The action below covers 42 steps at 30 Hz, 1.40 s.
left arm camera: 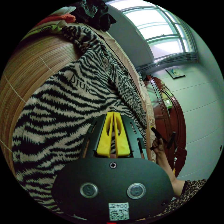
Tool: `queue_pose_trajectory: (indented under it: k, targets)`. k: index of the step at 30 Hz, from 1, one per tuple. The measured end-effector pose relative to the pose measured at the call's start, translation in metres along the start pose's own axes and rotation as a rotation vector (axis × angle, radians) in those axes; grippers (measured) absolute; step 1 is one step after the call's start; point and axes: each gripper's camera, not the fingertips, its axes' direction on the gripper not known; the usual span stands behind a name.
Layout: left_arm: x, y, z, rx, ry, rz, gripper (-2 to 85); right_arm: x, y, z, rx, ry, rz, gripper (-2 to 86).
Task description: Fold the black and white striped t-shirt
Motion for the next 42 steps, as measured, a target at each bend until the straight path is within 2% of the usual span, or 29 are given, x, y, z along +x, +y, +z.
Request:
queue_pose_trajectory:
  k: [1,2,7,11,13,15,16,19,20,21,22,27,36,42]
  targets:
    - [-0.001,-0.001,-0.001,0.000,0.000,0.000,0.1,-0.003,-0.006,0.022,-0.132,0.020,0.002,-0.6]
    - [-0.003,-0.004,-0.002,0.000,0.000,-0.001,0.1,-0.003,-0.009,0.030,-0.172,0.035,0.025,-0.6]
    - [-0.011,-0.016,-0.007,0.003,0.007,-0.004,0.2,-0.049,-0.017,-0.026,-0.037,0.118,-0.018,-0.7]
    - [-0.014,-0.028,-0.011,0.001,0.005,-0.009,0.2,-0.122,0.000,-0.028,-0.190,0.131,-0.126,-0.7]
    - [-0.004,-0.041,-0.018,-0.055,0.026,0.014,0.3,-0.147,0.017,-0.023,-0.234,0.148,-0.148,-0.7]
    - [0.017,-0.056,-0.037,-0.060,0.044,0.100,0.4,-0.165,0.035,-0.015,-0.281,0.172,-0.163,-0.7]
    - [0.033,-0.069,-0.054,-0.040,-0.006,0.171,0.5,-0.173,0.045,-0.009,-0.304,0.192,-0.169,-0.7]
    - [0.050,-0.104,-0.087,-0.004,-0.183,0.283,0.9,-0.189,0.058,-0.008,-0.241,0.265,-0.176,-0.7]
    - [0.045,-0.127,-0.100,0.006,-0.302,0.290,1.3,-0.195,0.057,-0.006,-0.241,0.291,-0.196,-0.7]
    - [0.030,-0.153,-0.110,0.009,-0.406,0.240,1.8,-0.198,0.056,-0.005,-0.241,0.306,-0.206,-0.7]
    - [0.008,-0.179,-0.117,-0.012,-0.435,0.153,2.6,-0.202,0.055,-0.002,-0.239,0.331,-0.219,-0.7]
    - [-0.049,-0.247,-0.116,-0.051,-0.404,-0.044,6.6,-0.202,0.054,-0.001,-0.213,0.319,-0.171,-0.7]
    - [-0.019,-0.270,-0.102,0.092,-0.541,0.063,6.6,-0.186,0.067,-0.009,-0.149,0.205,-0.064,-0.7]
    - [-0.003,-0.274,-0.114,0.085,-0.482,0.086,4.7,-0.185,0.076,-0.009,-0.136,0.189,-0.050,-0.7]
